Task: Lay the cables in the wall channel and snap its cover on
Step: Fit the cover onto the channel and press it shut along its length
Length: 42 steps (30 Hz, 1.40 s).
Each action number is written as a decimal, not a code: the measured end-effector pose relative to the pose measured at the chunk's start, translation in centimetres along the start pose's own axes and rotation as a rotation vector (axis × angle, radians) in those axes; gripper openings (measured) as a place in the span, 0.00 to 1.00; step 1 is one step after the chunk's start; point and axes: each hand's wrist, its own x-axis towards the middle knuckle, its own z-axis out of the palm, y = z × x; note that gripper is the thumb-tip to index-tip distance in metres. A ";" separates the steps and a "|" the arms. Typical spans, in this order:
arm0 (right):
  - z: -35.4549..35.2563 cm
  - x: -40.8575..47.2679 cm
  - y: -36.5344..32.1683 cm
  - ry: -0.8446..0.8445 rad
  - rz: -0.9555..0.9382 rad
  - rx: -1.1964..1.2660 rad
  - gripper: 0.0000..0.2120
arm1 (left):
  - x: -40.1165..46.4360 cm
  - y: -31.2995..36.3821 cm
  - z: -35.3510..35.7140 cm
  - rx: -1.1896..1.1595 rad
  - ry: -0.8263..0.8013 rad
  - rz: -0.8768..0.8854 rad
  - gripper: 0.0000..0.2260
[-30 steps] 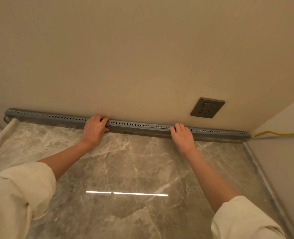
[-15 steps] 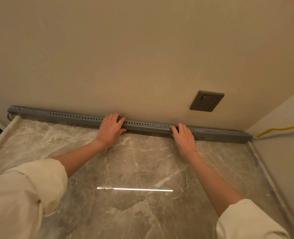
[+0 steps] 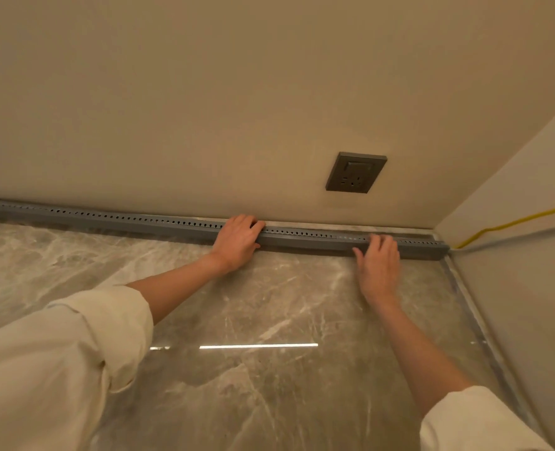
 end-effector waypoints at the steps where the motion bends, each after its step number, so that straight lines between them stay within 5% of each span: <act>1: -0.1 0.1 1.3 0.015 0.073 0.024 0.14 | 0.5 0.9 0.2 0.004 -0.005 0.015 0.21; 6: -0.3 0.8 7.4 0.091 0.506 0.292 0.11 | 3.1 5.8 1.2 0.105 -0.063 0.086 0.19; 12: -0.2 2.8 11.6 0.050 0.828 0.566 0.19 | 4.4 7.4 1.7 0.210 -0.060 0.026 0.13; 20: -0.3 7.0 12.9 0.164 0.846 1.020 0.21 | 4.8 6.4 0.6 0.232 -0.054 0.005 0.13; 25: -1.2 9.2 13.2 0.165 0.925 1.304 0.07 | 4.6 5.0 -0.3 0.217 -0.018 -0.019 0.13; 33: -1.4 11.1 12.4 0.147 0.899 1.283 0.16 | 4.1 4.1 -1.1 0.252 -0.008 0.013 0.14; 42: -1.4 11.2 12.4 0.199 0.868 1.078 0.13 | 3.4 4.0 -1.5 0.315 0.010 0.079 0.14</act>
